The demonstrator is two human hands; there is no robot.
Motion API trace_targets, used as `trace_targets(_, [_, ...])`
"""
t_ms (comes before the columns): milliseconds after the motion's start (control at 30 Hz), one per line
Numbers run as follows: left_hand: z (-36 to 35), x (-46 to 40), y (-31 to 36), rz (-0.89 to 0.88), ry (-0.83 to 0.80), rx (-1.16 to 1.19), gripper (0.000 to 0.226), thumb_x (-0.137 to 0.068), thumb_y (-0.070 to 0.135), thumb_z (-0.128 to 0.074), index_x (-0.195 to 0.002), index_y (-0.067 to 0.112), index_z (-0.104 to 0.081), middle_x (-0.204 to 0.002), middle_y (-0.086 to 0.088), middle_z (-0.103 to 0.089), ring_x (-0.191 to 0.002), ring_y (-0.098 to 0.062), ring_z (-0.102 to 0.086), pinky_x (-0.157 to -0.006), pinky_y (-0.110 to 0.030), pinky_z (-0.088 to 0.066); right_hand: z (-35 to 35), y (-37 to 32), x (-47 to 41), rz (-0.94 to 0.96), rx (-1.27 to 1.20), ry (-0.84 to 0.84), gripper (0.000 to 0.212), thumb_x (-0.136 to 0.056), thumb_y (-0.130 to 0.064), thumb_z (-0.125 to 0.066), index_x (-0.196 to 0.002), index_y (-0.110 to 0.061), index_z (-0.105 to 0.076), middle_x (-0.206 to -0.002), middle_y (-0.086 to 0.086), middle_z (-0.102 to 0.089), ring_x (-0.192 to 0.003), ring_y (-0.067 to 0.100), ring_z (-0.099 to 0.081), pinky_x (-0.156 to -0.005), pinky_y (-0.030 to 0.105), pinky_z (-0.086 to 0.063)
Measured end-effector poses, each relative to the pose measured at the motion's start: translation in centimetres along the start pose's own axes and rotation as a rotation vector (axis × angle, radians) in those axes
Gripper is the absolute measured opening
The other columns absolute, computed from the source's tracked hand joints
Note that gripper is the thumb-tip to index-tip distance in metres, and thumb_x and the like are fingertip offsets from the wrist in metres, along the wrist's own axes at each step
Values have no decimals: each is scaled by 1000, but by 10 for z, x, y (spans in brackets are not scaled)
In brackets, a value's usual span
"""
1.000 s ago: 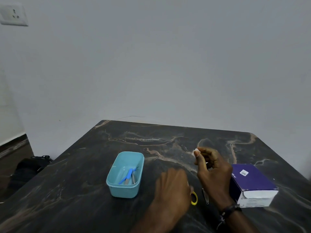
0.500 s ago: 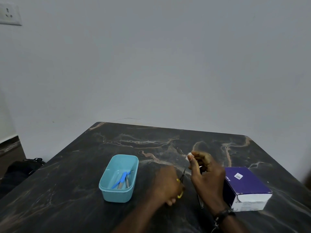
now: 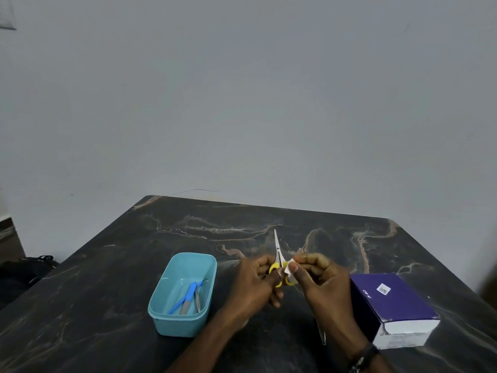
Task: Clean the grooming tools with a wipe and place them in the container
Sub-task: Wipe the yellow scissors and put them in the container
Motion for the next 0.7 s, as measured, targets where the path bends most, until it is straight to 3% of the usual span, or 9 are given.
trace_targets(100, [2,1,0,-24,-3,-21,10,-94,20,-60,-98,15,-69,-85,-9,-74,-56,-12,-60,-46,-27,-51,1,4,-1,-60,-64,24,10,-80,1,-73,-86,-7,-71,-77,10,-77,-71,22,-74,-63,26,-59])
trace_targets(300, [11,2,1,-67,77,-137,17,-96,24,-56,-90,33,-70,-70,8,-68,-58,-1,-57,-49,-22,-44,-2,4,3,-104,-121,7,7,-82,-4,-72,-88,-6,-71,-78,13,-76,-71,21,-74,-60,22,-57])
trace_targets(400, [19,2,0,-47,133,-186,13,-93,34,-59,-90,25,-69,-67,5,-61,-66,-6,-58,-55,-26,-44,1,2,1,-110,-133,1,5,-83,-4,-71,-88,-6,-70,-75,11,-76,-65,15,-72,-55,17,-52])
trace_targets(500, [21,3,-2,-23,132,-103,26,-91,40,-62,-80,17,-67,-58,5,-55,-55,-7,-53,-49,-27,-47,-1,-4,1,-103,-140,-77,5,-84,2,-68,-87,-2,-69,-70,10,-75,-56,7,-67,-49,12,-47])
trace_targets(600, [21,4,-2,-19,134,21,24,-91,33,-65,-75,16,-69,-60,1,-62,-53,-11,-58,-47,-27,-51,-7,-7,2,-100,-90,-166,8,-84,2,-68,-86,-5,-70,-72,8,-76,-60,7,-69,-53,12,-49])
trace_targets(700, [23,4,-1,-27,180,79,13,-91,25,-66,-82,17,-71,-64,-2,-69,-49,-7,-56,-42,-23,-47,-11,-6,4,-123,-82,-220,9,-84,2,-67,-85,-6,-71,-74,8,-77,-64,8,-70,-57,13,-50])
Point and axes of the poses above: each hand's wrist, its own x-axis away from the middle knuckle, its own z-axis out of the back of the hand, y = z × x, the point moved 7 cm from there along -x, towards the middle knuckle
